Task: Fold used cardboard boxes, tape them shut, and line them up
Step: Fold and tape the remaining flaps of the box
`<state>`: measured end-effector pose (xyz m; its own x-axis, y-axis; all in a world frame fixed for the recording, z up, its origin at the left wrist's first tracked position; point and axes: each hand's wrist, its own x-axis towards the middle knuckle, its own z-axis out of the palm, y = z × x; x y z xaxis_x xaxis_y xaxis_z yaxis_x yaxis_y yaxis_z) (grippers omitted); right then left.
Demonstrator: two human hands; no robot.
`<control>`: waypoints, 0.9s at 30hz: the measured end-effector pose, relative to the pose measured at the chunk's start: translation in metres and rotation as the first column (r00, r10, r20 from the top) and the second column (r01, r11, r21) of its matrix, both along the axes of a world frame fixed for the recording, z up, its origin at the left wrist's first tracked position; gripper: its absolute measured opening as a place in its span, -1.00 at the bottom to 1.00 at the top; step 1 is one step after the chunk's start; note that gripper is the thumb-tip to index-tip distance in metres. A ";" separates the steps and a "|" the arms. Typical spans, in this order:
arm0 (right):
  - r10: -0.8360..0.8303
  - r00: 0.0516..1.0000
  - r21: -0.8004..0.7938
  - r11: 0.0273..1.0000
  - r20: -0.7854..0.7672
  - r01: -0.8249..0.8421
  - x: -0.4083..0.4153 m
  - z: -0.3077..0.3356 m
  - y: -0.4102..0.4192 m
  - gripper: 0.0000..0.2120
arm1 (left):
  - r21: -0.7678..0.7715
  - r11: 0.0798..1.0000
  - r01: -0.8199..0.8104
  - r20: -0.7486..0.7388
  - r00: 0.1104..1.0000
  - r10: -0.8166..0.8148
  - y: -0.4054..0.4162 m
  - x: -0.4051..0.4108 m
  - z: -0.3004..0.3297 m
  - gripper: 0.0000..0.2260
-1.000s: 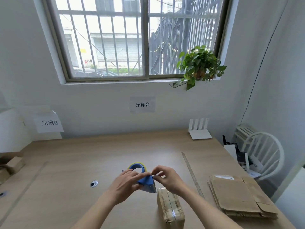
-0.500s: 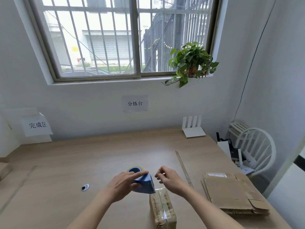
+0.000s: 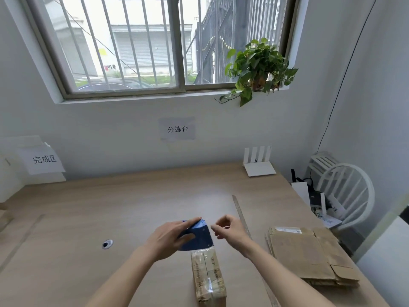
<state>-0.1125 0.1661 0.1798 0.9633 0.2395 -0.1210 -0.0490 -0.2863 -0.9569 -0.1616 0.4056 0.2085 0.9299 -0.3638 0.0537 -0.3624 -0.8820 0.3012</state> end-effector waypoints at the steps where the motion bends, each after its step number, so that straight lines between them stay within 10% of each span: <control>1: -0.026 1.000 -0.019 0.999 0.005 0.026 0.002 -0.003 -0.002 -0.84 | 0.017 1.000 0.011 -0.009 1.000 -0.011 -0.003 0.001 -0.001 -0.54; 7: 0.073 0.989 -0.110 0.990 -0.126 -0.087 0.007 -0.020 -0.012 -0.44 | 0.152 0.988 -0.017 0.001 1.000 0.017 -0.019 0.006 -0.019 -0.45; 20: 0.055 0.985 -0.200 0.976 -0.165 -0.088 0.011 -0.074 -0.033 -0.94 | 0.131 0.944 -0.302 0.009 0.953 0.304 0.003 -0.026 -0.072 -0.07; 27: 0.041 0.972 -0.264 0.959 -0.231 -0.103 -0.027 -0.114 -0.050 -0.90 | 0.188 0.930 -0.317 -0.135 0.929 0.344 0.002 -0.057 -0.100 -0.46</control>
<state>-0.1399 0.1165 0.0654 0.8860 0.2353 -0.3995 -0.2200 -0.5452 -0.8089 -0.2183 0.4075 0.1088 0.9896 -0.0254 -0.1414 -0.0001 -0.9844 0.1760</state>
